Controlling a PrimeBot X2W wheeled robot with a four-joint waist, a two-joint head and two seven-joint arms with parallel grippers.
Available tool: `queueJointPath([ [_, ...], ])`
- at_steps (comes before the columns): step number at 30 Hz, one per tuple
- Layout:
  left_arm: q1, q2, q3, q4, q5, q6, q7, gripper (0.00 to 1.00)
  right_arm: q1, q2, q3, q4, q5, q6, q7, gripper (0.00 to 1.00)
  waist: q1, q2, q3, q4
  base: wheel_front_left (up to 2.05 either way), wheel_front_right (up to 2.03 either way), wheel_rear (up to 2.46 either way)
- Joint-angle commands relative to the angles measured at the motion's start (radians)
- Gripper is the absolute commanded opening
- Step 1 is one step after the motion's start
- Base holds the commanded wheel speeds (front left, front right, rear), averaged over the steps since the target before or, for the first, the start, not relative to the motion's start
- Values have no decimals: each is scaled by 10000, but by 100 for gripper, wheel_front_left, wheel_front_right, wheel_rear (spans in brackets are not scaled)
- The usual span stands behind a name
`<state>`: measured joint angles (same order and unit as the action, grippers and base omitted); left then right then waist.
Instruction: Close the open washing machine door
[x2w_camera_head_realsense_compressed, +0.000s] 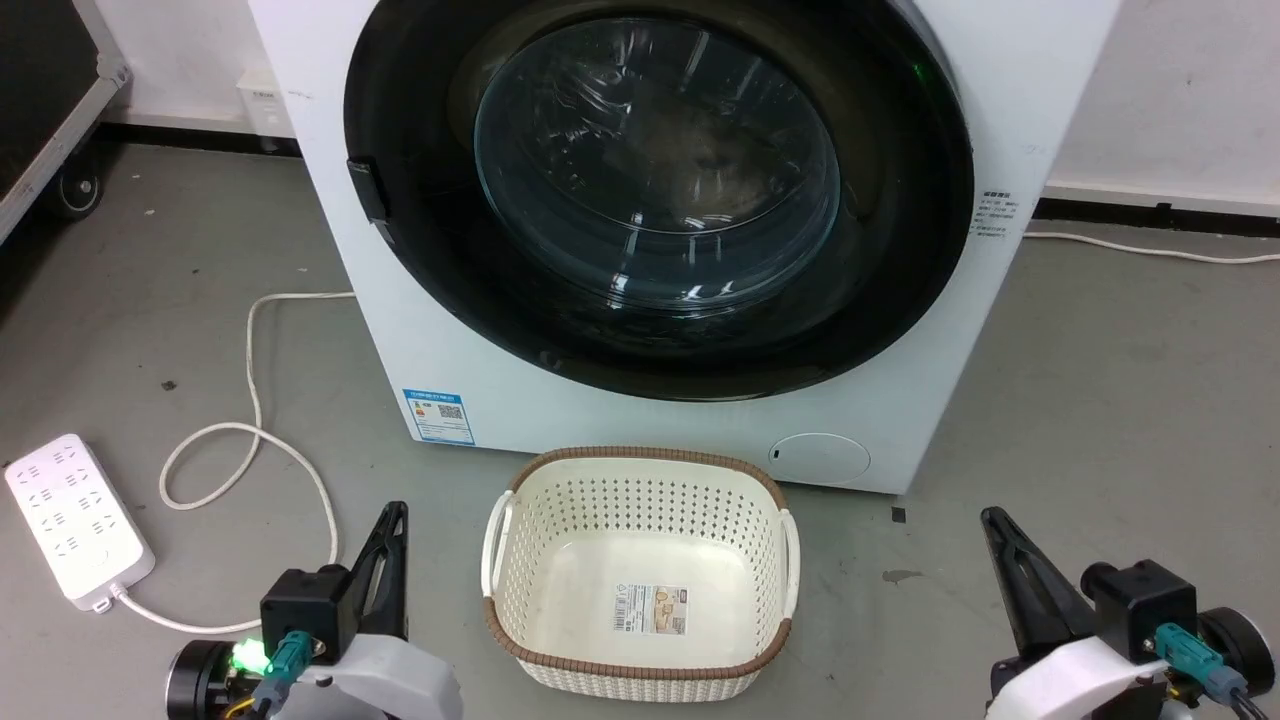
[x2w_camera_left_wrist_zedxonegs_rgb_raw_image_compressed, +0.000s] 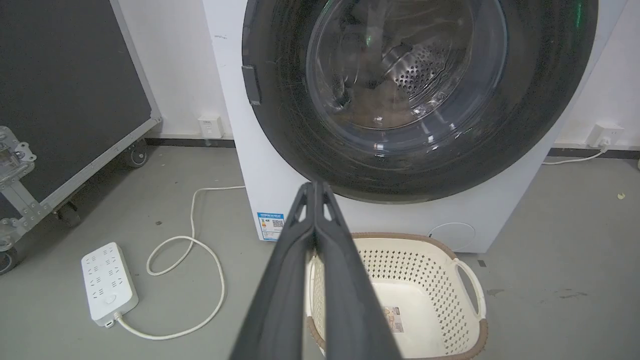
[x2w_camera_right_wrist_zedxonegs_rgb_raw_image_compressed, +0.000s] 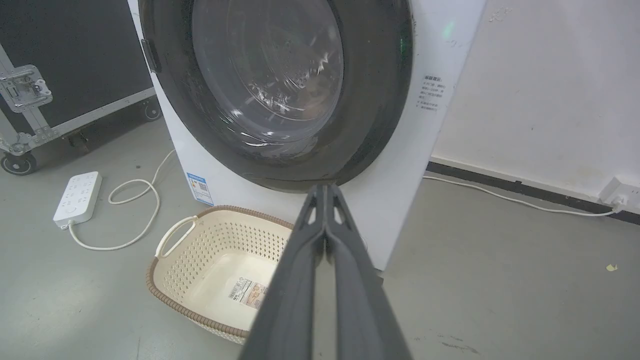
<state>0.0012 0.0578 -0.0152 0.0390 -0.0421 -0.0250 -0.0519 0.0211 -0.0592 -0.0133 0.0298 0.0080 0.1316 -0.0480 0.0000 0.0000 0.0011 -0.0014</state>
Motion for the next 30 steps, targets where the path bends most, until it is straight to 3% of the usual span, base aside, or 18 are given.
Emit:
queueJointPath([
  [1,-10,-9,40,-77,117,51,53,0,-148,56,24,-83,-55,-8,53,0,0,0,-1,1,0,0,0],
  [30,-12,-76,152,-390,421,250,519,0,-211,89,133,-298,-80,-9,480,0,0,0,-11,14,0,0,0],
])
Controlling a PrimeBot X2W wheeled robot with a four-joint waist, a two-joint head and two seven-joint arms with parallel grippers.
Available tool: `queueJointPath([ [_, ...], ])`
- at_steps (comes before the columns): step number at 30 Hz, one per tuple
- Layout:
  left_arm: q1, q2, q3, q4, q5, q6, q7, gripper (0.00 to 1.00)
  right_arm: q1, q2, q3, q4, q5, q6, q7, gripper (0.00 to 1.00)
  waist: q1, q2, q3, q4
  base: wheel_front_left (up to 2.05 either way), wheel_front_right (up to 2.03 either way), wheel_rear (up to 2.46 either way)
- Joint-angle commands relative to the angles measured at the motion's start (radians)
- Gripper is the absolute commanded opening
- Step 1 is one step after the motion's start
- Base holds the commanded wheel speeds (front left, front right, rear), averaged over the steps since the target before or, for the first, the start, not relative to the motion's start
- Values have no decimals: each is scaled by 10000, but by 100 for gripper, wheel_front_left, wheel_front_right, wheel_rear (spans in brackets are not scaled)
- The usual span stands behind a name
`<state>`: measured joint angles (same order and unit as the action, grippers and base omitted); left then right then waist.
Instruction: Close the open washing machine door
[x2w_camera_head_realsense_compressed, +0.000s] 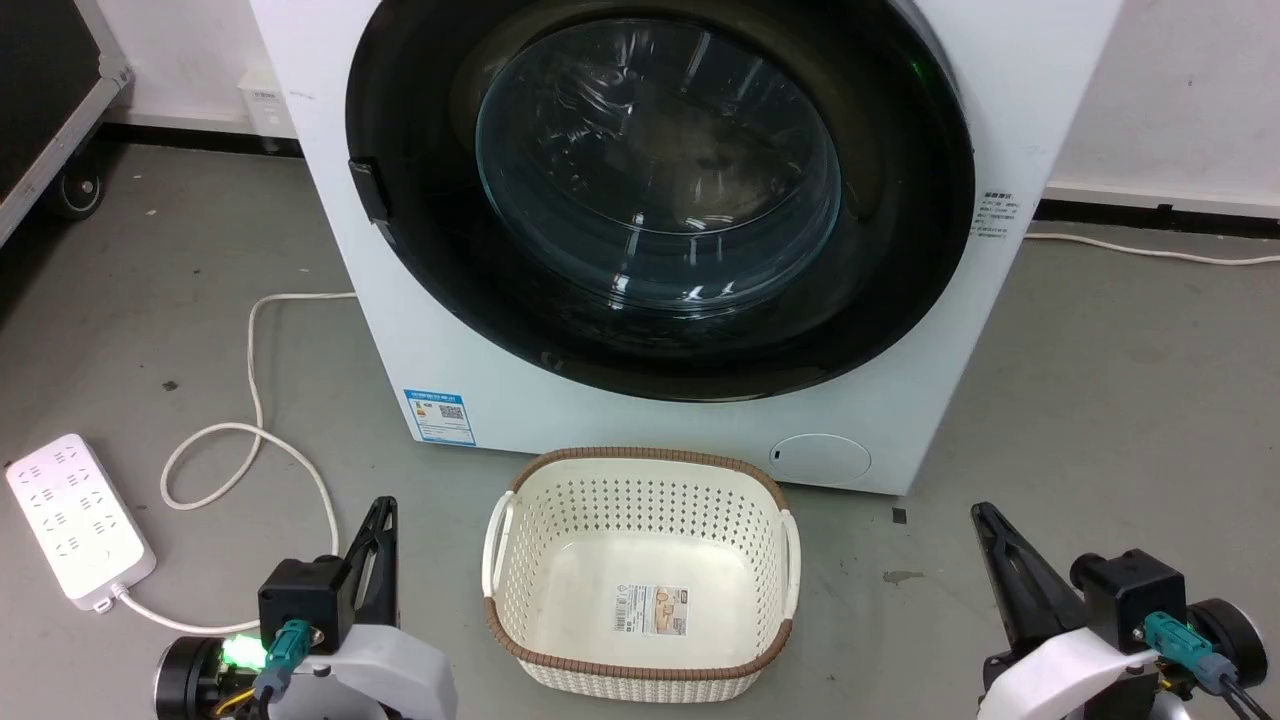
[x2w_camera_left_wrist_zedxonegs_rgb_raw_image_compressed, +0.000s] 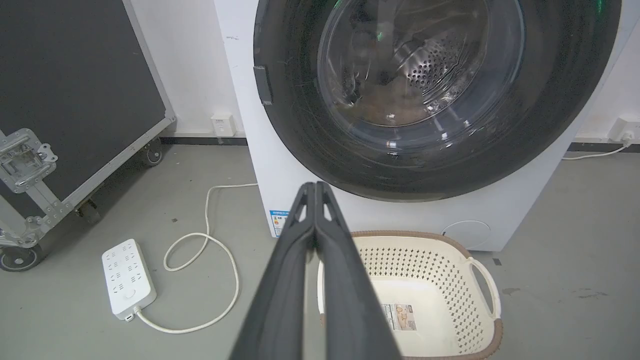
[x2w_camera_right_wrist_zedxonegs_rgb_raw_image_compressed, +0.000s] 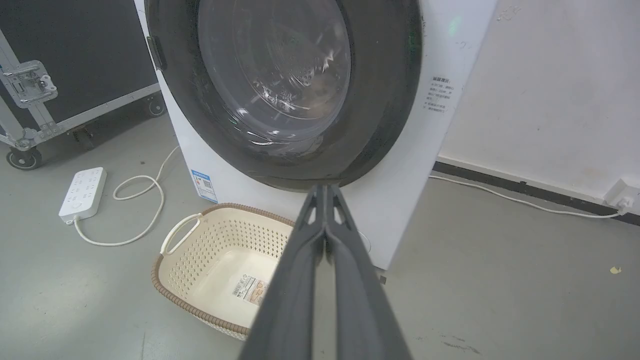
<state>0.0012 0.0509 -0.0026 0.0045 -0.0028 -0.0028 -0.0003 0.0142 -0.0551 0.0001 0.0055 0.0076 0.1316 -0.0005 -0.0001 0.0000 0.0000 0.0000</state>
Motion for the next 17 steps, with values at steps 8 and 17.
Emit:
queueJointPath([
  [8,-12,-7,26,-45,28,28,3,0,-142,49,-1,-55,-76,-9,5,0,1,0,0,0,0,0,0],
  [17,-12,-7,26,-45,28,28,3,0,-142,49,-1,-55,-76,-9,5,0,1,0,0,0,0,0,0],
])
